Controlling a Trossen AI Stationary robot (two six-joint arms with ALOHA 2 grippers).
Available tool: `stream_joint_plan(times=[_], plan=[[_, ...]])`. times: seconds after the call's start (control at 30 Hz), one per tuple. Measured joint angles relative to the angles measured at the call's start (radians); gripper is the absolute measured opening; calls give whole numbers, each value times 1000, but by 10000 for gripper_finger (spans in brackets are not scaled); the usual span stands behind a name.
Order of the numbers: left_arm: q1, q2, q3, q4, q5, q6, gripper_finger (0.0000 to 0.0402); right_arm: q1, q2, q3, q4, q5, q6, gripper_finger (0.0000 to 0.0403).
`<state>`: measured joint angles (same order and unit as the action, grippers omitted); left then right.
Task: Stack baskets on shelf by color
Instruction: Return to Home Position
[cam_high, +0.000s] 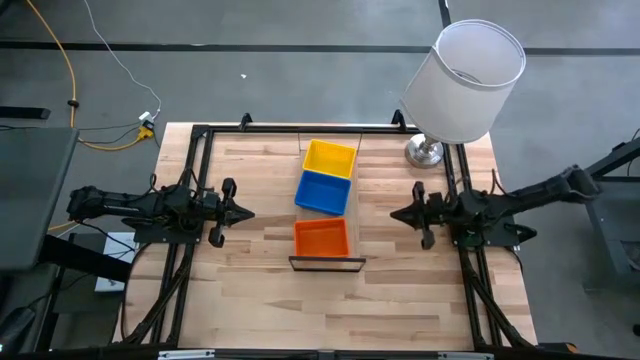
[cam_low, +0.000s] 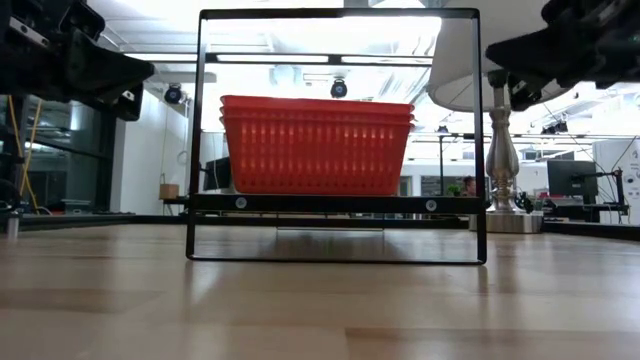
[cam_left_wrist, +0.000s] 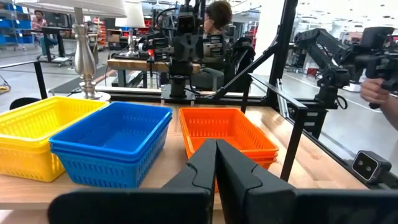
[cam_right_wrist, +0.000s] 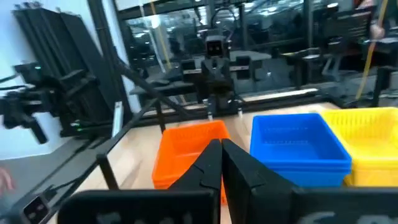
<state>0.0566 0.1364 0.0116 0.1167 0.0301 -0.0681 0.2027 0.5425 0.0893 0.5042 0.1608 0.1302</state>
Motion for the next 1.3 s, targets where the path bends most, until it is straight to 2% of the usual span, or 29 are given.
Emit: stream_joint_plan(times=[0.2, 0.33, 0.4, 0.67, 1.03, 1.2, 1.3], plan=[[0, 0, 0, 0, 0, 0, 1, -202, -58, -22, -60, -216, 2, 0], [0, 0, 0, 0, 0, 0, 1, -272, -61, -43, -44, -313, -25, 0], [0, 0, 0, 0, 0, 0, 1, -282, -62, -75, -20, -318, -26, 0], [0, 0, 0, 0, 0, 0, 3, -260, -113, -80, -111, -268, -54, 0], [0, 0, 0, 0, 0, 0, 3, -253, -387, -80, -324, -264, -61, 0], [0, 0, 0, 0, 0, 0, 3, -252, -476, -80, -488, -186, -63, 0], [0, 0, 0, 0, 0, 0, 3, -253, -480, -79, -493, -164, -66, 0]])
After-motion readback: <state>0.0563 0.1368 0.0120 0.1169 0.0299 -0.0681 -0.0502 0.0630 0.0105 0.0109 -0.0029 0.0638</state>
